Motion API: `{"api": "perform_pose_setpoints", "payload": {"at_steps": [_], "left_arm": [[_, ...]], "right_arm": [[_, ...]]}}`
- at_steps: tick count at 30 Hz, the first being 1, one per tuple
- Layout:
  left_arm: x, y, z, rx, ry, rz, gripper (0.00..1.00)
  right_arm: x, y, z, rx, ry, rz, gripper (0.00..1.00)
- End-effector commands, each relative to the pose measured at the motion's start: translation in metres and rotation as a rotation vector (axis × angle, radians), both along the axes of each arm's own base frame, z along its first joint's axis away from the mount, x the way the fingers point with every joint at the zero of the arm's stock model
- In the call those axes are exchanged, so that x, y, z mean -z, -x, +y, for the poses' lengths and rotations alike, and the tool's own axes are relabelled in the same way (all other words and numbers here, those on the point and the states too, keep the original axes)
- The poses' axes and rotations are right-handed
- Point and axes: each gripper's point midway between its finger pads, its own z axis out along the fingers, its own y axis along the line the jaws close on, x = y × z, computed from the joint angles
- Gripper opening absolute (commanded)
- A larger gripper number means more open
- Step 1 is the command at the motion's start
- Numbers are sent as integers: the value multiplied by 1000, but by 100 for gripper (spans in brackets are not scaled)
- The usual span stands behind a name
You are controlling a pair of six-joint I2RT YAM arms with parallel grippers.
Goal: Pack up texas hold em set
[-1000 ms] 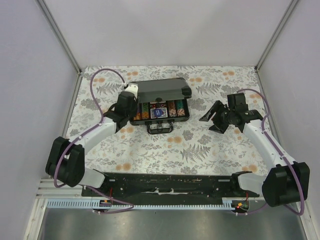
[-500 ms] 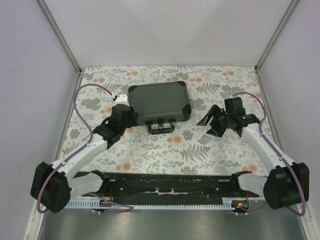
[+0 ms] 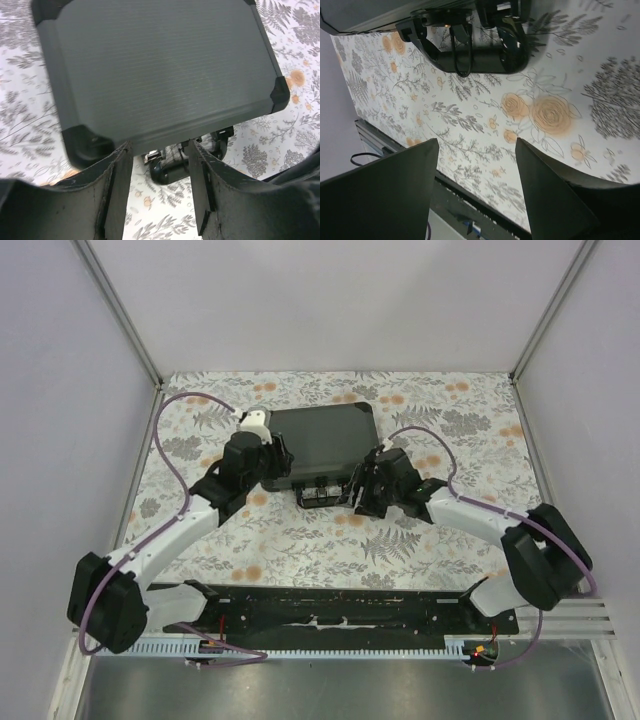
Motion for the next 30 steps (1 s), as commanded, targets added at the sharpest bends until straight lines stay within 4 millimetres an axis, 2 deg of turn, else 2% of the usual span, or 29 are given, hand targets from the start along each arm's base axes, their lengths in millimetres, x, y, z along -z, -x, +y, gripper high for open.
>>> {"api": "perform_pose_setpoints", "payload": {"at_steps": [1,3,7,12,15,21,25,30], "left_arm": [[-14,-25,-37,97,99,-59,53],[5,-30,-35,71,78,-20,50],[47,-25,-26,30,48,60,40],[71,-13,-6,-55,42,75,36],[79,-7,3,-87,29,72,36],[84,-3,13,-109,1,75,35],[82,-2,13,-102,-1,70,35],[86,-1,17,-111,-15,75,35]], "right_arm": [[-14,-37,39,47,-53,-187,70],[-8,-40,50,57,-55,-206,68],[-4,-45,64,76,-62,-235,65],[10,-53,71,111,-60,-215,63],[20,-56,73,123,-48,-191,63],[24,-63,84,114,-61,-187,62],[22,-66,88,117,-74,-193,61],[17,-71,89,149,-92,-195,54]]}}
